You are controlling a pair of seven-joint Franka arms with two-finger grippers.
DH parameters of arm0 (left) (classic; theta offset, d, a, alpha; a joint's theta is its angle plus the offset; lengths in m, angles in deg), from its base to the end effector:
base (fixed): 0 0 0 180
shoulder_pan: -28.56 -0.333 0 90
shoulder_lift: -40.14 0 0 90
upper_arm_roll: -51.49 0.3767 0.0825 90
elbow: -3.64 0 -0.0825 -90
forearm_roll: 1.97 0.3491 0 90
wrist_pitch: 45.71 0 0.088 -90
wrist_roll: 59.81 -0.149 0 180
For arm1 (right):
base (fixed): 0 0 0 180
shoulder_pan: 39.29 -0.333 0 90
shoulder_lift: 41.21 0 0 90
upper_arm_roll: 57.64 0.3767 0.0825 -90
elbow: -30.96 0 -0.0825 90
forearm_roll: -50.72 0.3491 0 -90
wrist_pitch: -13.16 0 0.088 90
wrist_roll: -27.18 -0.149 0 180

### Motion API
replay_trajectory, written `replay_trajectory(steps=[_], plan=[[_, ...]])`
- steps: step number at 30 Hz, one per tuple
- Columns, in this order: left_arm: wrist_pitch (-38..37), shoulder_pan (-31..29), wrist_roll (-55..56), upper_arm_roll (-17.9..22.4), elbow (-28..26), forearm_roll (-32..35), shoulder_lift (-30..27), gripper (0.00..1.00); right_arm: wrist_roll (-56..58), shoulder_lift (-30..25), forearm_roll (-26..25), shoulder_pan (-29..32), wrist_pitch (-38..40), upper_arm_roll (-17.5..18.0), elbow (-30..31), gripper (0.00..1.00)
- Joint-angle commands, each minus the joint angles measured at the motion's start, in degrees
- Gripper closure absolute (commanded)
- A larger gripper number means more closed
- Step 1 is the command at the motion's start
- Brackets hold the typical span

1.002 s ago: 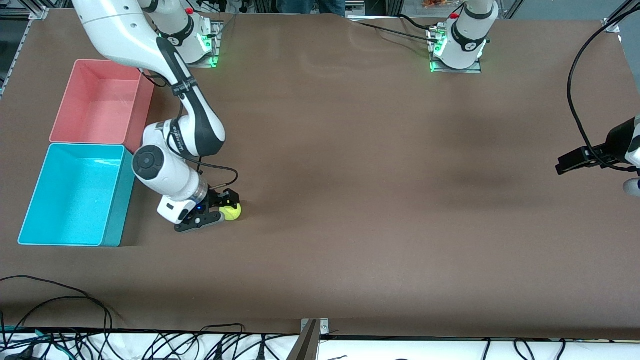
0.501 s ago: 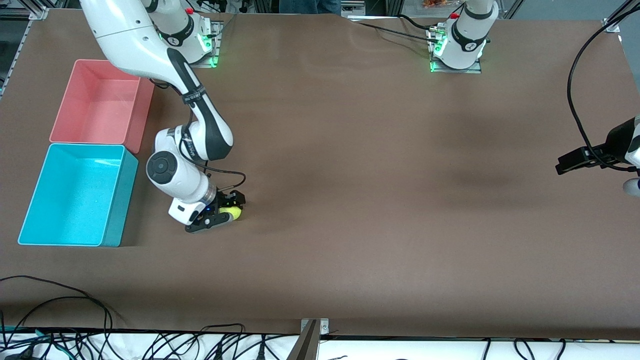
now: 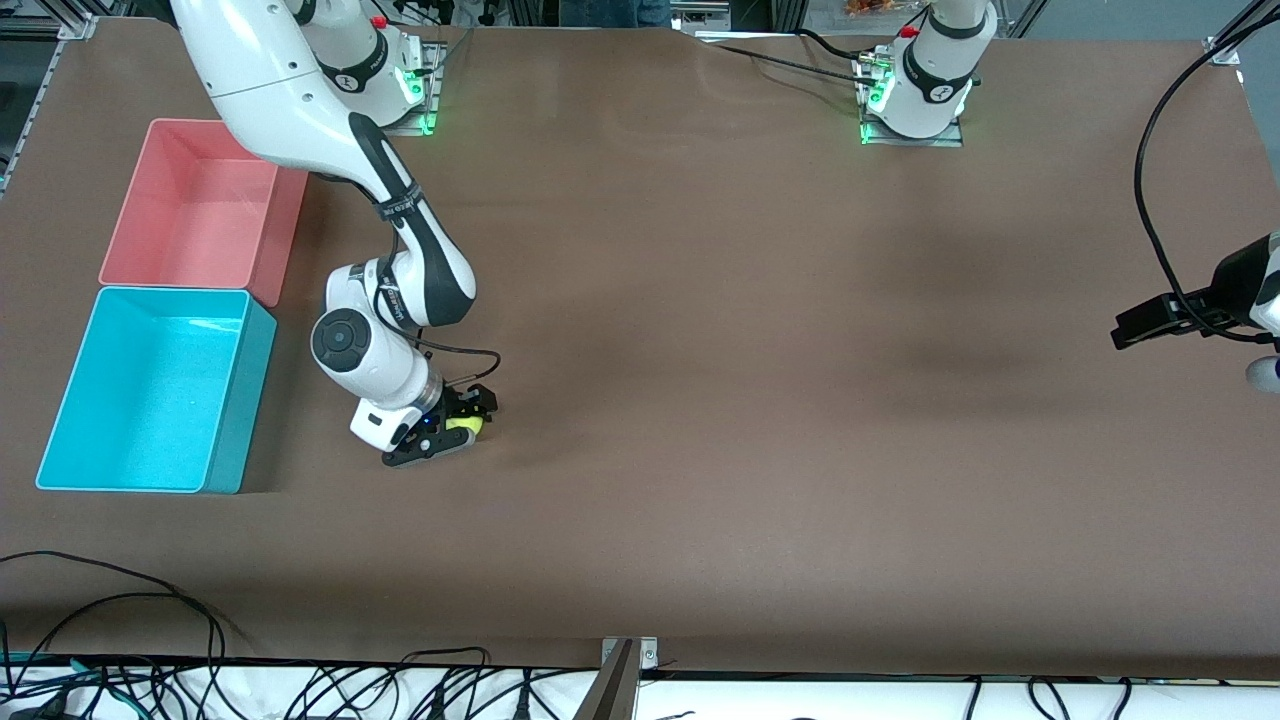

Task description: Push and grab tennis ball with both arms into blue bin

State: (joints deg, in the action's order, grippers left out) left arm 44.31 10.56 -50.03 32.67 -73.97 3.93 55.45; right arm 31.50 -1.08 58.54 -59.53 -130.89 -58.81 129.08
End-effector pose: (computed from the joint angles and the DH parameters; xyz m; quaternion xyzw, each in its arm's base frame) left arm 0.6089 0.0355 0.5928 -0.9964 -0.0818 0.0176 0.0104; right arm 0.6627 0.2335 0.2231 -0.9863 -0.1527 -0.0457 0.0426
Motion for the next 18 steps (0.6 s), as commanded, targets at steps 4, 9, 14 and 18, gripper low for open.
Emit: replay_trajectory(steps=[4,9,14,18], plan=[[-0.8,-0.2,-1.3,-0.1,0.9,-0.4,-0.4,0.00,0.2,-0.2,-2.6,-0.2,-1.8,-0.2,1.2,0.66],[-0.8,-0.2,-1.3,-0.1,0.8,-0.4,-0.5,0.00,0.3,-1.2,-2.6,-0.2,-0.9,-0.3,0.8,0.67],[-0.8,-0.2,-1.3,-0.1,0.8,-0.4,-0.5,0.00,0.4,-4.1,-2.6,-0.2,3.5,-0.9,0.4,0.67],[-0.9,-0.2,-1.3,-0.1,0.8,-0.4,-0.5,0.00,0.6,-6.8,-3.4,-0.1,9.8,-2.2,-0.7,0.67]])
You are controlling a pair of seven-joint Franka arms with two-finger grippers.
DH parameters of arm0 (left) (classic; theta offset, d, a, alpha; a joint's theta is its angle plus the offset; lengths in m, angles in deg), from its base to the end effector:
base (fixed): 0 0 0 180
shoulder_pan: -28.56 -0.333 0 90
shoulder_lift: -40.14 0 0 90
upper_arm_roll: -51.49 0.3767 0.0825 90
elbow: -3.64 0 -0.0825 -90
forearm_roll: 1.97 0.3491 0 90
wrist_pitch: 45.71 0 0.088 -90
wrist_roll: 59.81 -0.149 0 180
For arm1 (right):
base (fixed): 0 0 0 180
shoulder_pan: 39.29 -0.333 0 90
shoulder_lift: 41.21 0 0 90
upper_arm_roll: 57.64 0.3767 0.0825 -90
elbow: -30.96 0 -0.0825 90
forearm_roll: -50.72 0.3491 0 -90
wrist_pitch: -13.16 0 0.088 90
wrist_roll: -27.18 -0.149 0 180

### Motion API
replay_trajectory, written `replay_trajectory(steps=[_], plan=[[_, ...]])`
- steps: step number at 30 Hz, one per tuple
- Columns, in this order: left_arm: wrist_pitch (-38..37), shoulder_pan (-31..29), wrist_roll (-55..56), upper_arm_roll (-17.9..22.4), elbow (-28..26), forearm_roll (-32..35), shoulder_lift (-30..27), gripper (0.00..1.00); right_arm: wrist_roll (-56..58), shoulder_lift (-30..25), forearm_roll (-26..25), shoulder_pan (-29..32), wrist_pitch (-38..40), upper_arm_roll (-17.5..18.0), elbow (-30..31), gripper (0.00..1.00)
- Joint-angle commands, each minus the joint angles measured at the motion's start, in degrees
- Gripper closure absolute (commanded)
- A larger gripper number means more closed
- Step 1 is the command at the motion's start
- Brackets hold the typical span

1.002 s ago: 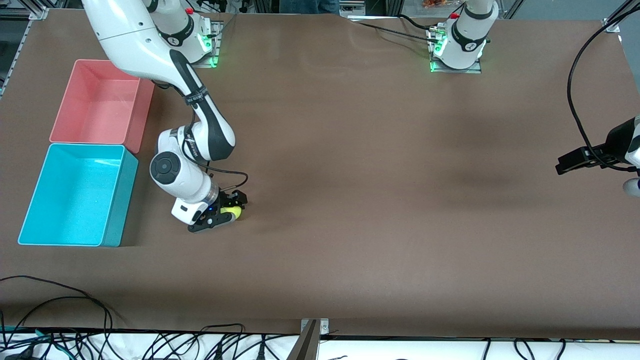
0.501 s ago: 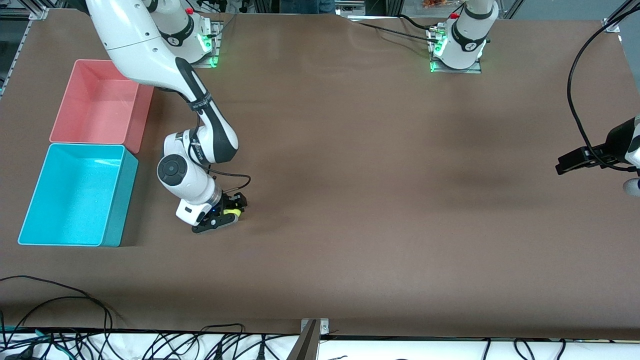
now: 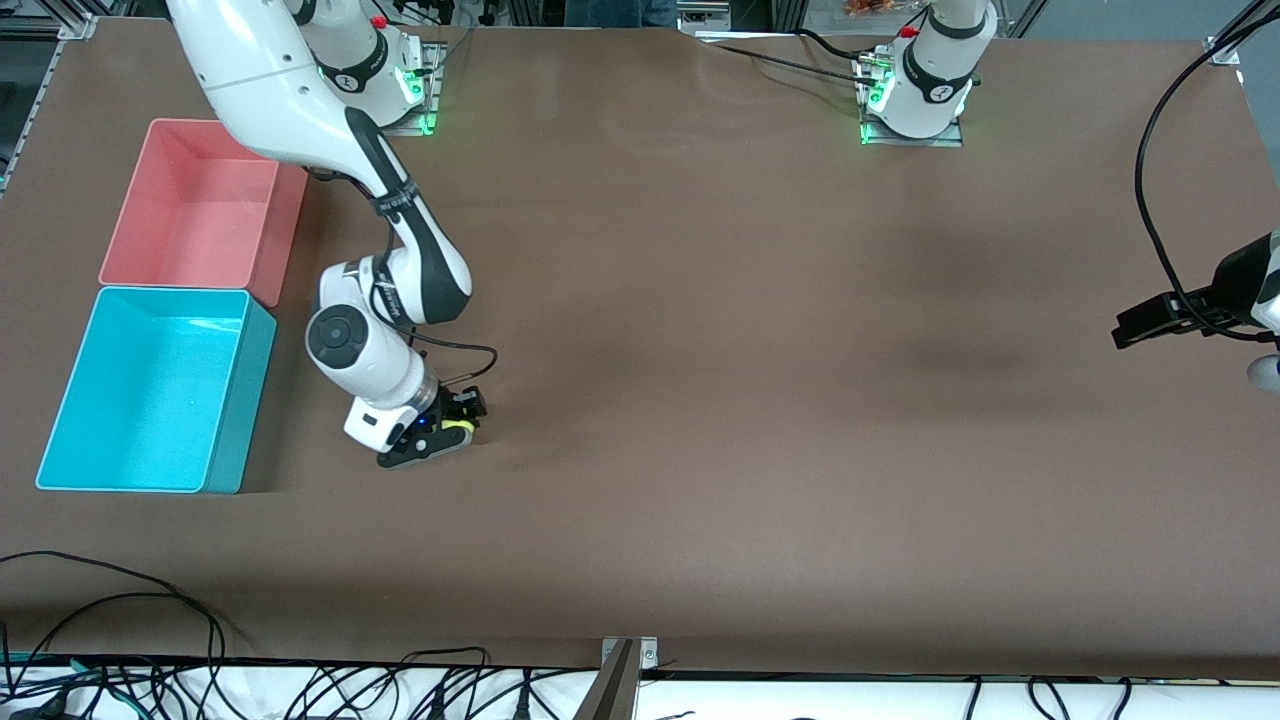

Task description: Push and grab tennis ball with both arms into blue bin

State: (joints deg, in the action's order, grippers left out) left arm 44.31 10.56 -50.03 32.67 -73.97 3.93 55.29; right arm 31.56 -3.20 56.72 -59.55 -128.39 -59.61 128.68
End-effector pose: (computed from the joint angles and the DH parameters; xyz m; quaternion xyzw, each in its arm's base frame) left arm 0.6082 0.0353 0.5944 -0.9965 -0.0818 0.0162 0.0107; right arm 0.6652 0.2260 0.2476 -0.9852 -0.1617 -0.0479 0.0302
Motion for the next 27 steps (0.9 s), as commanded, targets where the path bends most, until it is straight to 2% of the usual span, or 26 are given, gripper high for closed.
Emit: replay_trajectory(steps=[1,8,16,27], plan=[[-0.9,-0.2,-1.3,-0.1,0.8,-0.4,-0.4,0.00,0.9,-5.1,-2.0,0.0,8.9,-1.7,-0.6,0.67],[-0.9,-0.2,-1.3,-0.1,0.8,-0.4,-0.4,0.00,1.5,-10.1,-2.5,0.1,17.5,-3.6,-0.9,0.67],[-1.0,-0.2,-1.3,-0.1,0.8,-0.4,-0.4,0.00,1.4,-18.0,-2.8,0.1,31.5,-6.0,-0.9,0.67],[-1.0,-0.2,-1.3,-0.1,0.7,-0.4,-0.4,0.00,1.4,-27.3,-8.9,0.2,46.4,-8.6,-0.8,0.67]])
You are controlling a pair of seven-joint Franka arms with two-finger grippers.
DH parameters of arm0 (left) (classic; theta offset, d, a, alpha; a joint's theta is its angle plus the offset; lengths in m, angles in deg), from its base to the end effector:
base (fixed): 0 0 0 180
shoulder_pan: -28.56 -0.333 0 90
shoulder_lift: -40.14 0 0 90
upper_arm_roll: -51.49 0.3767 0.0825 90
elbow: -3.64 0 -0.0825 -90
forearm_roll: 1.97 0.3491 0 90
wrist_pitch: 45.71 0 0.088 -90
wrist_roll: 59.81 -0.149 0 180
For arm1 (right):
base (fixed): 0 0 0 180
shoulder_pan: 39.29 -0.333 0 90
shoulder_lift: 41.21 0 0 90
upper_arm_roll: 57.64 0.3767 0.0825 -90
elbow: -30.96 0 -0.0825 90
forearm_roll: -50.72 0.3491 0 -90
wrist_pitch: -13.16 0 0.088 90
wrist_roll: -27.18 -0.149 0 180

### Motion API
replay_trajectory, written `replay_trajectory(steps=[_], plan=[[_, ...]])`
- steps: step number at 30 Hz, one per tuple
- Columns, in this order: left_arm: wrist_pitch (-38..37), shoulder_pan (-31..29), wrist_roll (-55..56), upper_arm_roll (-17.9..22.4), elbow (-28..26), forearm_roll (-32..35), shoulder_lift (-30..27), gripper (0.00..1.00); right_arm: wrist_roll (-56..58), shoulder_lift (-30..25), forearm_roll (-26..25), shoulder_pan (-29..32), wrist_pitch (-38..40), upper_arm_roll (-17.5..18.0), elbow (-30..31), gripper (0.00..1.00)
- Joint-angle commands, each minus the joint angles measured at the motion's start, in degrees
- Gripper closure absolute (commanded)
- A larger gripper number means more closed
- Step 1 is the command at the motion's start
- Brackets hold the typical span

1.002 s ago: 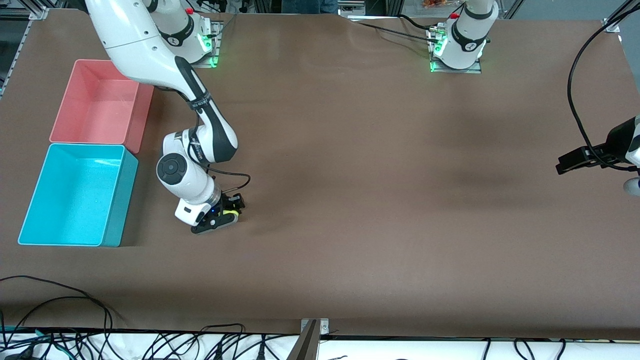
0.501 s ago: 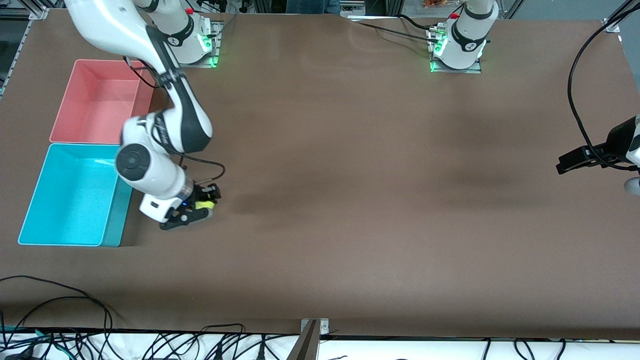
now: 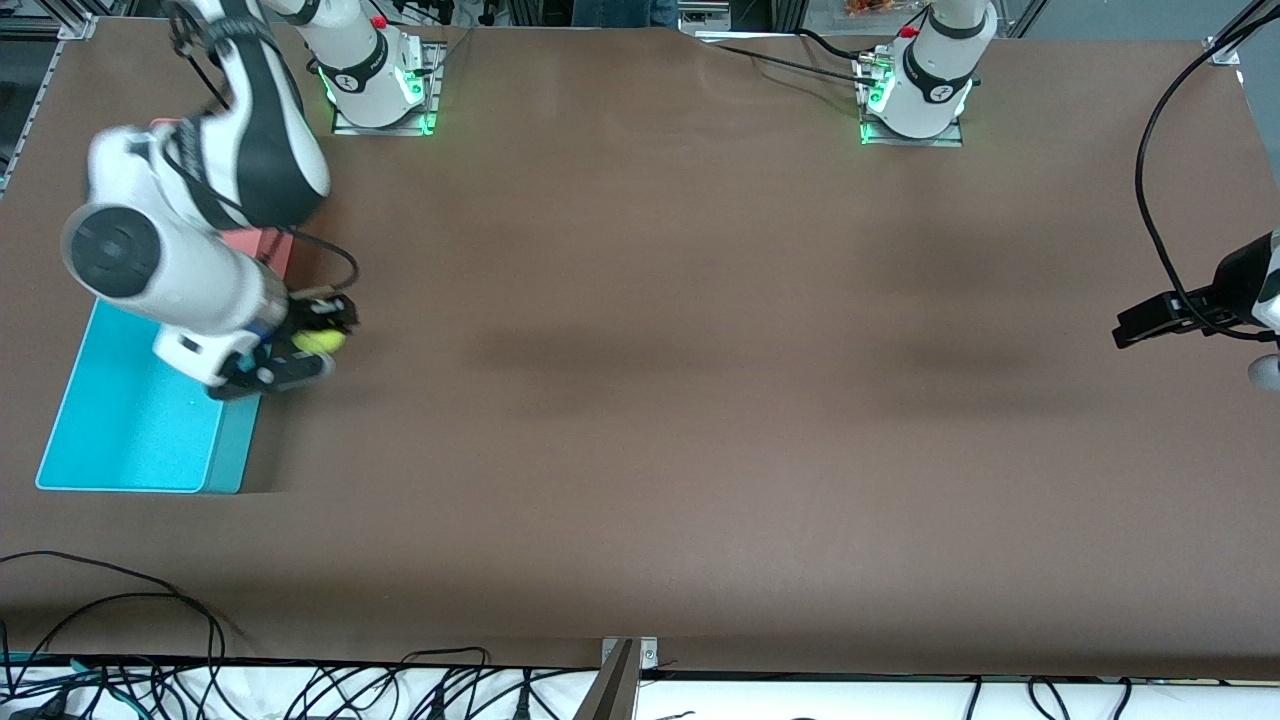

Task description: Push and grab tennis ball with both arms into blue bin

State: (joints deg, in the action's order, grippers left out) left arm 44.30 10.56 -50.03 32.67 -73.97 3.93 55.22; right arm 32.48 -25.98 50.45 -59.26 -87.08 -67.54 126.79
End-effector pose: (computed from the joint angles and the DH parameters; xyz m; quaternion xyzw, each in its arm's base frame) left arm 0.6079 0.0352 0.5951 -0.9965 -0.0818 0.0157 0.0109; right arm 0.5812 0.1123 0.4656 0.9863 0.1346 -0.0912 0.0289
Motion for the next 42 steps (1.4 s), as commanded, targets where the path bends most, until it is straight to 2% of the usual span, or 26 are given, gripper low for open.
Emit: replay_trajectory(steps=[1,5,8,15,20,33,34,42], plan=[[-1.0,-0.2,-1.3,-0.1,0.7,-0.4,-0.3,0.00,0.6,-5.6,-3.0,-0.1,6.3,-1.1,1.3,0.67],[-1.0,-0.2,-1.3,-0.1,0.7,-0.4,-0.3,0.00,1.5,-8.5,-3.2,0.0,9.7,-3.4,2.2,0.67],[-1.0,-0.2,-1.3,-0.1,0.6,-0.4,-0.4,0.00,3.0,-9.3,-3.3,0.0,9.5,-6.2,4.0,0.67],[-1.1,-0.2,-1.3,-0.1,0.6,-0.4,-0.4,0.00,6.3,-8.4,-4.6,0.2,9.1,-14.3,6.5,0.66],[-1.0,-0.2,-1.3,-0.1,0.6,-0.4,-0.4,0.00,6.3,-5.0,-6.3,0.6,3.9,-16.8,8.8,0.65],[-1.1,-0.2,-1.2,-0.2,0.6,-0.4,-0.4,0.00,7.2,6.8,-6.1,5.5,-6.3,-17.3,9.2,0.65],[-1.0,-0.1,-1.1,-0.2,0.6,-0.4,-0.3,0.00,7.2,10.1,-5.7,5.8,-8.9,-17.3,9.1,0.65],[-1.1,-0.1,-1.1,-0.2,0.6,-0.4,-0.4,0.00,8.5,13.0,-5.4,8.1,-13.8,-17.0,9.3,0.65]])
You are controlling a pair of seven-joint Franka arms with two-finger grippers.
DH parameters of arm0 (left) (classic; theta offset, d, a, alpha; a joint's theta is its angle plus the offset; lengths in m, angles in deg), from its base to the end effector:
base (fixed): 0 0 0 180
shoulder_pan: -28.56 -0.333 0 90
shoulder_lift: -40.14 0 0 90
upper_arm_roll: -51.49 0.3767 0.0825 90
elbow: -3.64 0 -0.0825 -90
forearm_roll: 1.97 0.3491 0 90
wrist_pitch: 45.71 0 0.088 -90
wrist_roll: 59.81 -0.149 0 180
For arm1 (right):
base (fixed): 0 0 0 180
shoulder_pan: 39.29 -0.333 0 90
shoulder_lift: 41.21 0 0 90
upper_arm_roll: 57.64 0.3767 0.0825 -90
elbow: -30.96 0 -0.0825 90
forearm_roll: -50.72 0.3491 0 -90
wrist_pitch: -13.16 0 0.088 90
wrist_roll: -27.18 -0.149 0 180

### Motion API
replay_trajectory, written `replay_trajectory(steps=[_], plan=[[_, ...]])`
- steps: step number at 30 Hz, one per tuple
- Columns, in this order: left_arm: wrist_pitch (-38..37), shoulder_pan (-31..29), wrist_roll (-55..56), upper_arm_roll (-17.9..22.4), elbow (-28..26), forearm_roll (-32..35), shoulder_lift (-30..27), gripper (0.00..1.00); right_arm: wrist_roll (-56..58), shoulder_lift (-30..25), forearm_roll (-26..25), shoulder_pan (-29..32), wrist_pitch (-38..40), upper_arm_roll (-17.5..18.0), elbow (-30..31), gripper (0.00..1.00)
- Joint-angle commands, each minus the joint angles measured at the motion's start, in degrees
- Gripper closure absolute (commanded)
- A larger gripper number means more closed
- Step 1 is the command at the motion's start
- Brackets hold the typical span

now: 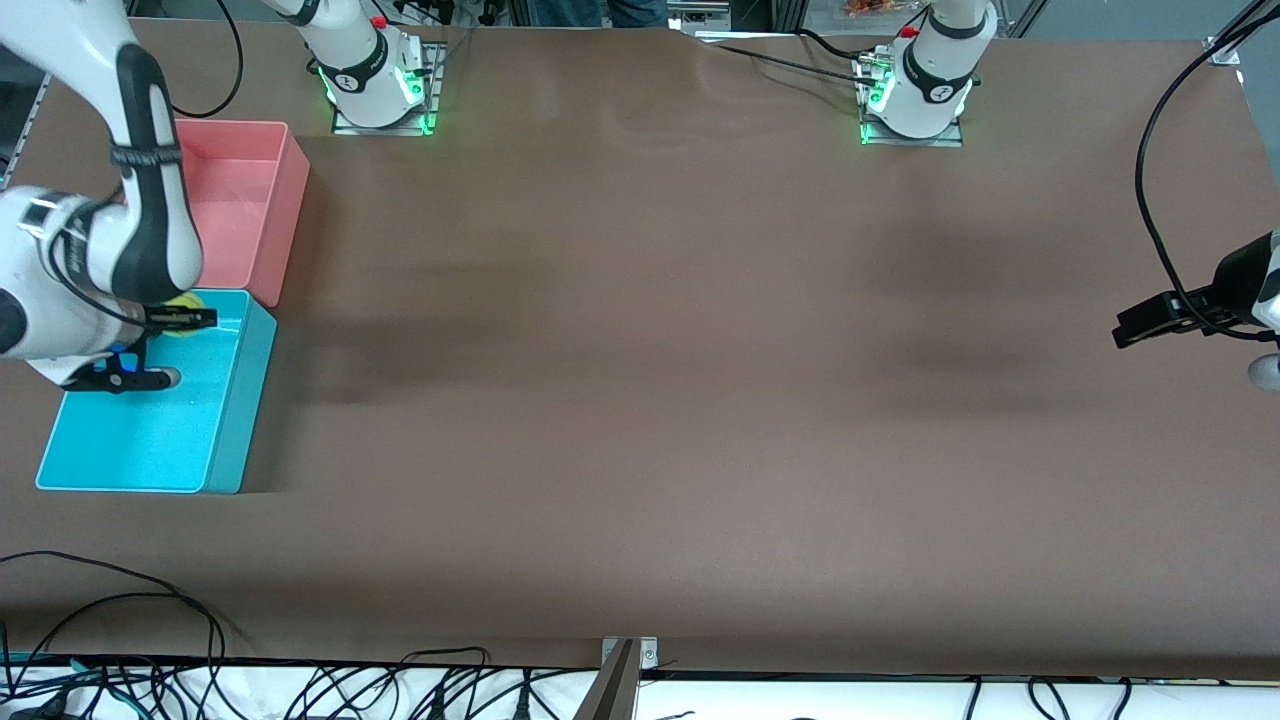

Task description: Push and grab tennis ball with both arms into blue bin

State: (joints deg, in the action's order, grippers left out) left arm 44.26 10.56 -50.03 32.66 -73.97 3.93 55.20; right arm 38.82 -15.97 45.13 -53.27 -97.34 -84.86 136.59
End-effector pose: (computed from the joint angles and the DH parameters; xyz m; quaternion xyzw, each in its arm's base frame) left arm 0.6077 0.0350 0.5953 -0.9965 -0.0817 0.0159 0.0109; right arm 0.5721 -0.1225 0.3302 0.9777 0.0144 -0.1810 0.1055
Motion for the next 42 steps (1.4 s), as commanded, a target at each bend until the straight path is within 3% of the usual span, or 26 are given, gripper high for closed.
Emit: replay_trajectory(steps=[1,11,18,23,26,30,36,42], plan=[[-0.9,-0.1,-1.1,-0.2,0.6,-0.4,-0.3,0.00,2.8,3.5,0.1,2.2,-4.4,0.3,-0.6,0.65],[-0.9,-0.1,-1.1,-0.2,0.6,-0.4,-0.4,0.00,10.5,7.4,10.0,6.4,-8.0,0.3,-0.6,0.65],[-0.9,-0.2,-1.1,-0.2,0.6,-0.4,-0.4,0.00,12.3,8.2,12.4,7.6,-7.7,0.3,-0.6,0.63],[-1.0,-0.1,-1.1,-0.2,0.6,-0.4,-0.4,0.00,12.4,8.9,14.0,7.9,-6.8,0.3,-0.5,0.50],[-1.0,-0.2,-1.1,-0.2,0.6,-0.4,-0.4,0.00,12.5,8.9,14.1,8.0,-6.2,0.3,-0.6,0.24],[-1.0,-0.1,-1.0,-0.2,0.5,-0.4,-0.4,0.00,12.7,8.9,14.1,8.0,-6.1,0.3,-0.9,0.03],[-1.0,-0.1,-1.0,-0.2,0.5,-0.4,-0.4,0.00,12.8,8.2,14.1,7.8,-4.8,0.3,-1.4,0.02],[-1.0,-0.1,-1.0,-0.2,0.5,-0.4,-0.4,0.00,12.8,7.3,14.0,7.7,1.6,0.2,-5.4,0.00]])
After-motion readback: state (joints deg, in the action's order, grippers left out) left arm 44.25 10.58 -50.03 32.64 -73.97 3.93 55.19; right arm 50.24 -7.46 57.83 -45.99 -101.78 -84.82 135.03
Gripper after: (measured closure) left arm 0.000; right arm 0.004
